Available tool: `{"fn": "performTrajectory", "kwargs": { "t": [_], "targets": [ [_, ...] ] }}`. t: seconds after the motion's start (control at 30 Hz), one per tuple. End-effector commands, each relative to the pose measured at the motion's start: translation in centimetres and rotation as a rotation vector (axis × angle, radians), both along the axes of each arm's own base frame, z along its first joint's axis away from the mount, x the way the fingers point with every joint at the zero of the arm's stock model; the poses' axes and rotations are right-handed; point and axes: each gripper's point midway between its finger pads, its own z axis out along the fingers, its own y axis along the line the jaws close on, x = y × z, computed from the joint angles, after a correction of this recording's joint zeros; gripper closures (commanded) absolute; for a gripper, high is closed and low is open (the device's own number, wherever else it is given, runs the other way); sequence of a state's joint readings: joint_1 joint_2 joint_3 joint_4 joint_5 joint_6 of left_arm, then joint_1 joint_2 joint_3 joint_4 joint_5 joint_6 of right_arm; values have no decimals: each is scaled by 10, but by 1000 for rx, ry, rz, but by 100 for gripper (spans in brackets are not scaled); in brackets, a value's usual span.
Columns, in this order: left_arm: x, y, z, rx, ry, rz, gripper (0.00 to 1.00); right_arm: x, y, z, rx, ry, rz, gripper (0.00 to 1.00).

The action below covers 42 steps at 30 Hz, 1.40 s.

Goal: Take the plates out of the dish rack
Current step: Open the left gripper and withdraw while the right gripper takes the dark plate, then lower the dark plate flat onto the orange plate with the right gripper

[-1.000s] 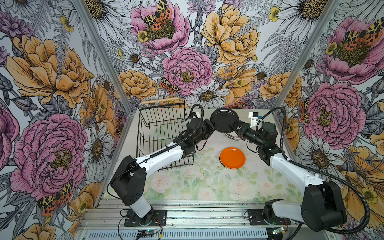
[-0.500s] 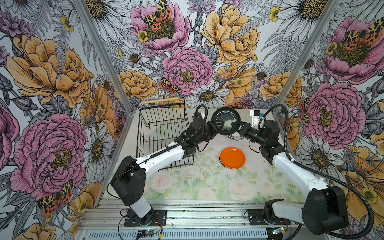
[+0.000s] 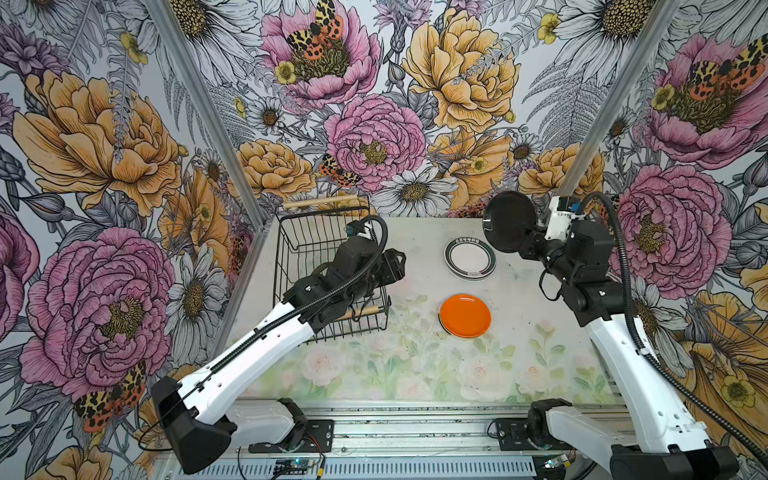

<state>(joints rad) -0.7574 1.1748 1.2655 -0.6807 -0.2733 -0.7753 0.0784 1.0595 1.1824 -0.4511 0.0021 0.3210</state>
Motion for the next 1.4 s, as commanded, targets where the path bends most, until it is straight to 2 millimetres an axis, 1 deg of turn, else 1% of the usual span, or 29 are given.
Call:
{"fn": "performTrajectory", "kwargs": {
  "t": [0.0,0.03,0.1,0.2,0.3,0.4,0.5,0.63,0.73,0.83,0.93,1.17,1.37],
  "targets": [
    [-24,107,-51,322,102,267,28,-22,-39,-64,-72,222,-208,100],
    [-31,129,-51,323,109,331,28,-26,-39,-78,-61,265,-214,100],
    [-43,165,-49,317,101,430,26,-31,-34,-100,-26,323,-201,100],
    [-62,212,-39,307,70,572,25,-34,-21,-126,35,393,-155,100],
    [-78,247,-31,319,61,685,25,-36,-4,-145,118,452,-97,100],
    [-87,269,-30,323,85,766,25,-38,12,-158,171,501,-42,100],
    [-88,282,-36,341,127,804,25,-40,25,-163,229,526,8,100],
    [-88,293,-42,355,168,842,25,-41,44,-169,318,560,78,100],
    [-88,301,-43,364,172,872,23,-41,59,-179,400,594,133,100],
    [-89,308,-43,360,184,897,22,-40,68,-195,452,634,157,100],
    [-87,314,-47,341,199,908,21,-40,72,-208,481,658,164,100],
    [-83,322,-57,288,213,915,21,-42,79,-225,521,695,182,100],
    [-78,329,-64,240,220,914,21,-48,79,-241,528,726,168,100]
  ]
}}
